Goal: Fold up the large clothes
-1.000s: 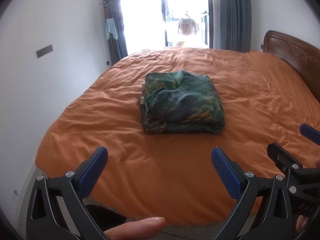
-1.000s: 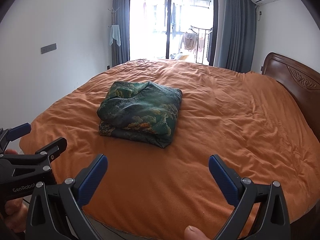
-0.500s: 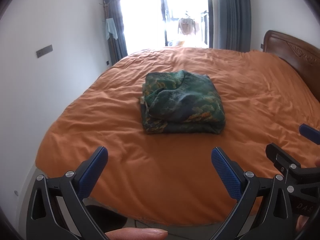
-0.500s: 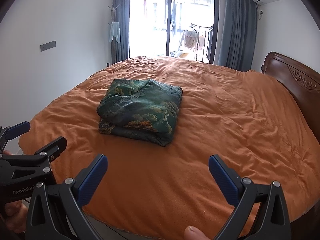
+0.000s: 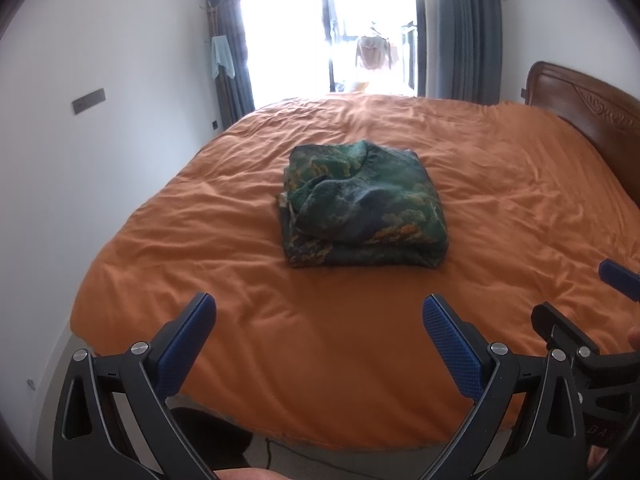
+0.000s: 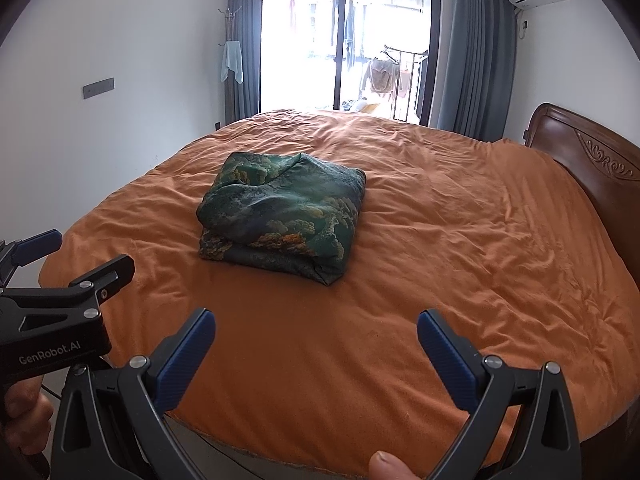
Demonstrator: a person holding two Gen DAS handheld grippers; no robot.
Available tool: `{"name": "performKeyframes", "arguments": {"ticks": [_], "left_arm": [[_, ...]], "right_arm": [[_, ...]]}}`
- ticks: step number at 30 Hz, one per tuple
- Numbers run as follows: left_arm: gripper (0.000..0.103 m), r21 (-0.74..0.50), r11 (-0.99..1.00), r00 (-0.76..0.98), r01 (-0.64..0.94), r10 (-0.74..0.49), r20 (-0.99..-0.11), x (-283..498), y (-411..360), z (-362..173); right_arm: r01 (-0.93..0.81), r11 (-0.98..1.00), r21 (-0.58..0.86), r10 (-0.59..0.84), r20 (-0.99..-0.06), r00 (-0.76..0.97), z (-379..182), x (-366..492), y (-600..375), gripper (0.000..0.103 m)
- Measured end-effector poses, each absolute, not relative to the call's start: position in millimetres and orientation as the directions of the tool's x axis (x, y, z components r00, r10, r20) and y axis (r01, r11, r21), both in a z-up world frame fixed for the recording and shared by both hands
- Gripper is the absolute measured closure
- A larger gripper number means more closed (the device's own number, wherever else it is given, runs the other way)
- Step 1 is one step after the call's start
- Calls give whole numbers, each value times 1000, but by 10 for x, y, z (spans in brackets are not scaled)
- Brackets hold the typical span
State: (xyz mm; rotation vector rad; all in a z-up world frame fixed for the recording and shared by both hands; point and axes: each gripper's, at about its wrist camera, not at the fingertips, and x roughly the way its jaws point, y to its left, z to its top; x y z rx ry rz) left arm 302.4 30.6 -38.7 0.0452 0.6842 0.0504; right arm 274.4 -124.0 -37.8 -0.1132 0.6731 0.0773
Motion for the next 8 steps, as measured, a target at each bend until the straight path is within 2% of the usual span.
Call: {"name": "performKeyframes", "arguments": {"ticks": [8], "left_arm": [[0,56,997,793,-48,72,-605,2999,321,-375]], "right_arm": [[-93,993,-74,28,-616,787,-321,2725,-1269,0]]}}
